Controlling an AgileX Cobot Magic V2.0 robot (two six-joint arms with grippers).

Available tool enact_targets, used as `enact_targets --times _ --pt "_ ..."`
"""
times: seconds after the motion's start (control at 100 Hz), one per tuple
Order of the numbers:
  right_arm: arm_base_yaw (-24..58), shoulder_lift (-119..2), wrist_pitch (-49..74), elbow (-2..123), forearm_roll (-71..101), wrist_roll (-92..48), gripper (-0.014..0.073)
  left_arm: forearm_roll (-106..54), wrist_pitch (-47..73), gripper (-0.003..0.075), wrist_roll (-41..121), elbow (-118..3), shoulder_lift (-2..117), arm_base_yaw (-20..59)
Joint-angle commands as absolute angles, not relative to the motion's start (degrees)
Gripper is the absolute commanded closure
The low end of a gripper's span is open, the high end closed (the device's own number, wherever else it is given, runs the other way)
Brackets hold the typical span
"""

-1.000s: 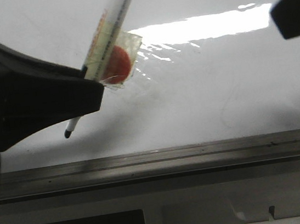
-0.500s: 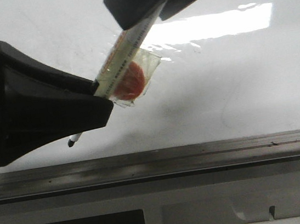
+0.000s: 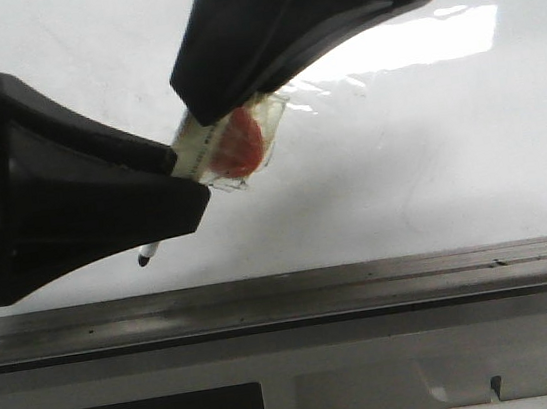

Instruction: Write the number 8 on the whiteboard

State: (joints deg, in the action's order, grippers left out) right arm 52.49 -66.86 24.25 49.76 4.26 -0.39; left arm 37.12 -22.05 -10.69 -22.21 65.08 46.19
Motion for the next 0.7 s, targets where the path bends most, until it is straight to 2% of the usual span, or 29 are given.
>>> enact_targets --times 0.0,0.1,0.18,0.37,0.56,0.69 --pt "52.12 -66.14 21.25 51.56 2.92 -1.06 0.0663 35.71 -27.82 0.0667 -11.85 -24.03 64.27 46.71" --pt "52.12 -66.14 21.30 51.56 2.26 -1.06 0.0663 35.71 -27.82 0.0481 -11.85 -24.03 64.17 46.71" --pt "52.12 -66.14 21.19 51.56 1.91 -1.06 0.0663 35.71 -27.82 0.0395 -12.06 -24.03 63.96 46.71" --pt "52.12 -65.94 21.56 51.56 1.91 0.71 0.0663 33.33 -23.89 0.0395 -18.02 -24.03 57.81 46.71" --pt "51.10 -64.49 21.32 51.99 2.02 1.61 0.0663 30.60 -4.22 0.0395 -19.04 -24.03 42.47 45.80" --pt "46.78 -62.73 21.33 53.82 2.02 3.04 0.0663 29.95 1.94 0.0396 -19.04 -24.03 32.84 42.77"
